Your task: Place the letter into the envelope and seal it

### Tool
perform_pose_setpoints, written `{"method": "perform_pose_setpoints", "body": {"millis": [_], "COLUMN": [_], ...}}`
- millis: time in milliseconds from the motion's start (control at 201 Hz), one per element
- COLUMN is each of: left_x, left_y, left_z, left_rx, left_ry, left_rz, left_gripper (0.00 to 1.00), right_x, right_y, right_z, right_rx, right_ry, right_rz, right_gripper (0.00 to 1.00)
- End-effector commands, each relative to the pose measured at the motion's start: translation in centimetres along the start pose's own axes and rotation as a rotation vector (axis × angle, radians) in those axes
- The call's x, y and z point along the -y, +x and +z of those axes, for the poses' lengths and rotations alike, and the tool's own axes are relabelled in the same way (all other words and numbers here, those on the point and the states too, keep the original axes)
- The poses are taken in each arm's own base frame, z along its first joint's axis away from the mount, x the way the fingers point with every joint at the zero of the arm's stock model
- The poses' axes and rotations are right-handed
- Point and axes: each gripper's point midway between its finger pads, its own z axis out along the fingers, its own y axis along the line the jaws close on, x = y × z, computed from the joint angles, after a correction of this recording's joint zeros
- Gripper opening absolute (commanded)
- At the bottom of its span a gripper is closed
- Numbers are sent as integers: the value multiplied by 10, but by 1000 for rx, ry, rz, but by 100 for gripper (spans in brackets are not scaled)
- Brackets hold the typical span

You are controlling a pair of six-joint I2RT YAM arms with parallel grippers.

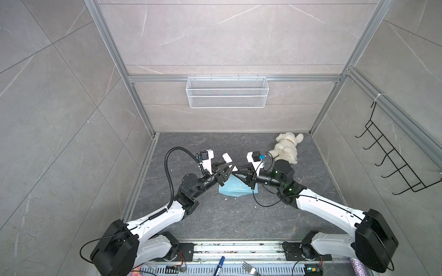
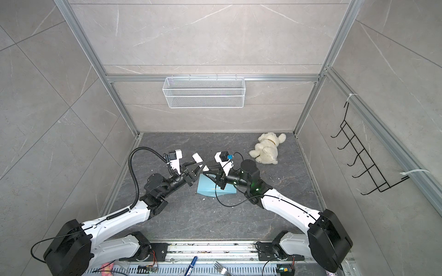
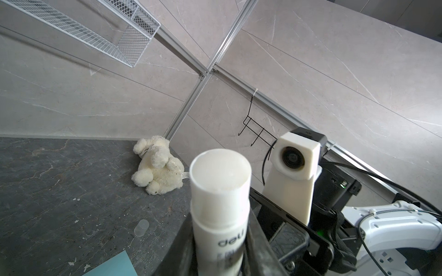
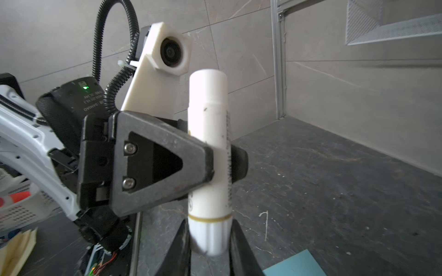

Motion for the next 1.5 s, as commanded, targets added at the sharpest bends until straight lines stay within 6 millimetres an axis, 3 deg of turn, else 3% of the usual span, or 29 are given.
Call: {"method": "perform_pose_setpoints", "body": {"millis": [0, 373, 632, 777, 911, 991, 1145, 1499], "left_x": [43, 48, 42, 25, 14, 10, 5, 3], "left_y": [-8, -6, -4, -4, -5, -6, -6, -7], "left_z": [2, 1, 4, 12, 16, 16, 16, 14], "left_rx": [-6, -17, -26, -34, -21, -11, -2, 5], "left_ry": [189, 223, 192, 108, 56, 34, 11, 0], "left_rz": [68, 82, 70, 17, -9, -15, -23, -25], "left_gripper": [0, 0, 0, 0, 0, 0, 0, 0], "right_x": [-7, 7, 20, 33, 30, 30, 29, 20], "right_y": [-23, -29, -21, -11, 1, 2, 0, -8], "right_z": [-3, -8, -5, -7, -8, -11, -17, -17], "right_rx": [37, 39, 14, -5, -50, -41, -6, 122], "right_ry": [-143, -293, -224, -35, 199, 342, 499, 664], "right_rz": [104, 242, 255, 146, -157, -305, -452, -566], "right_gripper": [2, 6, 11, 41, 77, 87, 87, 65]}}
